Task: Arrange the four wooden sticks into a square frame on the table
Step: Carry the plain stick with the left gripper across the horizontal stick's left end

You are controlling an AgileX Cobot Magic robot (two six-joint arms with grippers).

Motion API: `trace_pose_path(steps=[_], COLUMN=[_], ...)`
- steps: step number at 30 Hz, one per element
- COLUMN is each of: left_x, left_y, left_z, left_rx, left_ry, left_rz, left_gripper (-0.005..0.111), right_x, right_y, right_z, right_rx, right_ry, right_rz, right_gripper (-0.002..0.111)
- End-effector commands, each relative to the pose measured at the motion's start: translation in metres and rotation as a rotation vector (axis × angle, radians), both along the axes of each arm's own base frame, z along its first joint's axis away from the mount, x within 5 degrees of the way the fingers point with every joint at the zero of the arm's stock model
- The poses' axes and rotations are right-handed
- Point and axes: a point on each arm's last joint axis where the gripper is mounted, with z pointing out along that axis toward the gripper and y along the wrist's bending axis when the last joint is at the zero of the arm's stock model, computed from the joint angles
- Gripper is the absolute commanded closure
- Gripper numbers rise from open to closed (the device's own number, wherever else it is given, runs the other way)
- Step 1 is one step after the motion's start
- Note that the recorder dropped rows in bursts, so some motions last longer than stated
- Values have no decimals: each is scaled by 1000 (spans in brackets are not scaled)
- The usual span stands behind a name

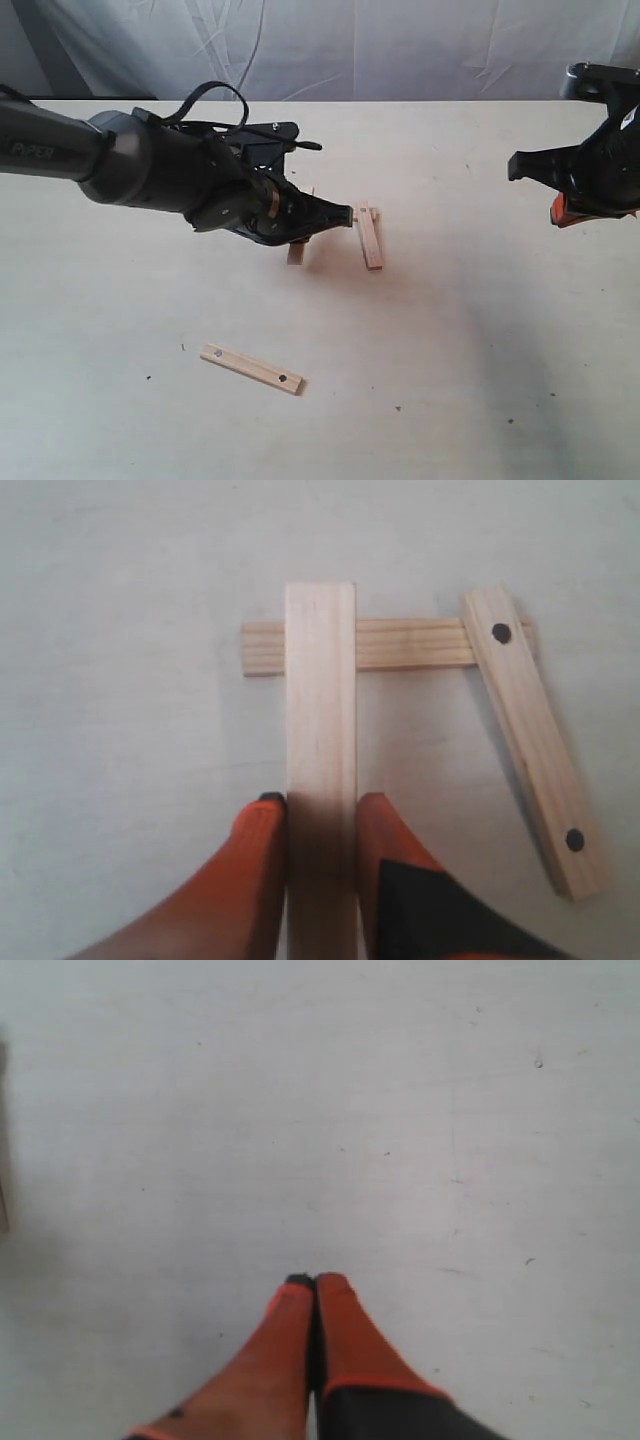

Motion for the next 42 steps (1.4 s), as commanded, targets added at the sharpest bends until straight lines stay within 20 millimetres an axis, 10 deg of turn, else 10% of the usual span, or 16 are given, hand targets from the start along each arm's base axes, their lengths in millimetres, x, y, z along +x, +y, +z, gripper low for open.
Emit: trace_pose_path(steps=[1,42], left_x=[2,16], left_y=[-4,-1], left_z=[-9,-24], left_rx=[30,-5], left_ry=[-6,-15], left_rz=[-41,-25], left_gripper=[107,99], right_x=[0,-1], right_y=[-1,12], right_z=[0,0], right_rx=[-3,6], right_ry=[-9,-18], right_rz=[5,59], right_gripper=[108,108])
